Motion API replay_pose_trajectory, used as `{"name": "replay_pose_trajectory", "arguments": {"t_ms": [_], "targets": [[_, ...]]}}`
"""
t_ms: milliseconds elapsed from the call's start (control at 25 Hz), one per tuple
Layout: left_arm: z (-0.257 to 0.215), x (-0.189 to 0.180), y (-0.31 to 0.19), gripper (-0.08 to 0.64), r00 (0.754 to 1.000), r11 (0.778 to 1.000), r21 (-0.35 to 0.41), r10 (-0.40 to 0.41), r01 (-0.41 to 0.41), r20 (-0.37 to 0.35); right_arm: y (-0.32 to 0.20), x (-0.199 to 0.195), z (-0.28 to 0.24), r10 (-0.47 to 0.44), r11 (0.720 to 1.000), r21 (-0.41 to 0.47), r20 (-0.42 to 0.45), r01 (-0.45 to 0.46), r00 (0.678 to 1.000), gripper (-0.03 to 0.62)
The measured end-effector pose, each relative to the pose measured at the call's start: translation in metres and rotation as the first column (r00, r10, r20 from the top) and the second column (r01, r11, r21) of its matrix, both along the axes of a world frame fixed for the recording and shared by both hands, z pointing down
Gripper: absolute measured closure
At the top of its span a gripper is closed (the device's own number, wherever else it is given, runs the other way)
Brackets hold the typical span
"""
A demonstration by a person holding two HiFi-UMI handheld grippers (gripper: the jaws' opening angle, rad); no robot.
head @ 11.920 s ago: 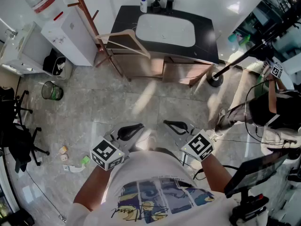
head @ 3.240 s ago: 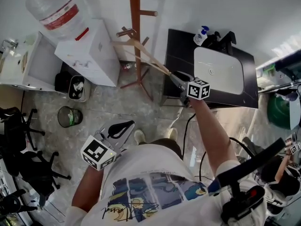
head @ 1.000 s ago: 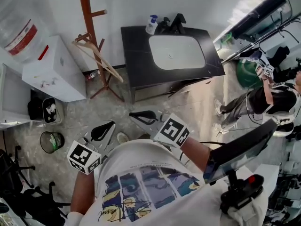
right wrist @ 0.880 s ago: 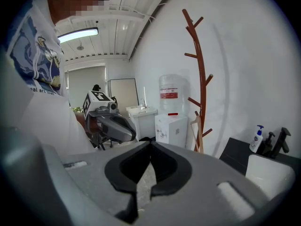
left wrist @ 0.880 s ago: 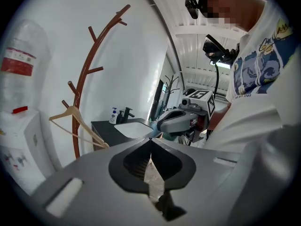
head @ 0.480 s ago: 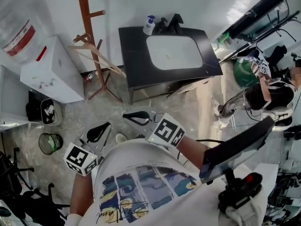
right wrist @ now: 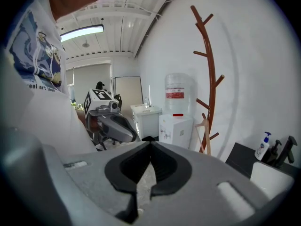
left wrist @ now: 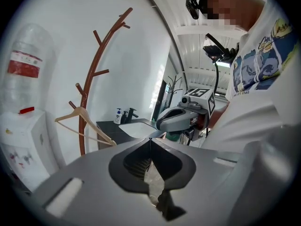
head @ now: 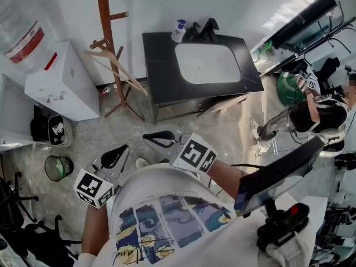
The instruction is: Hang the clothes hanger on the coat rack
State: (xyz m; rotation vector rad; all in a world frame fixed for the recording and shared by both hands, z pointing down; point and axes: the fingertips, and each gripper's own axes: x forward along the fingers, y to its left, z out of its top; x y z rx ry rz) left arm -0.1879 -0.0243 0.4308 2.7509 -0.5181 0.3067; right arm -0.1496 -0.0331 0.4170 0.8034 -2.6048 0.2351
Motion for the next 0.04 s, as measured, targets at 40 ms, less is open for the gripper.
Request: {"name": "replay_pose_trajectory", "arguments": {"t_ms": [40], "targets": [[-0.0002, -0.0003, 0.0004, 0.554, 1.000, 1.000, 0.001, -0.001, 0.001, 0.000, 0.0003, -0.0001, -0.0001, -0.001, 1.000, 0.000, 0.000, 0.001, 1.000, 0.591]]}}
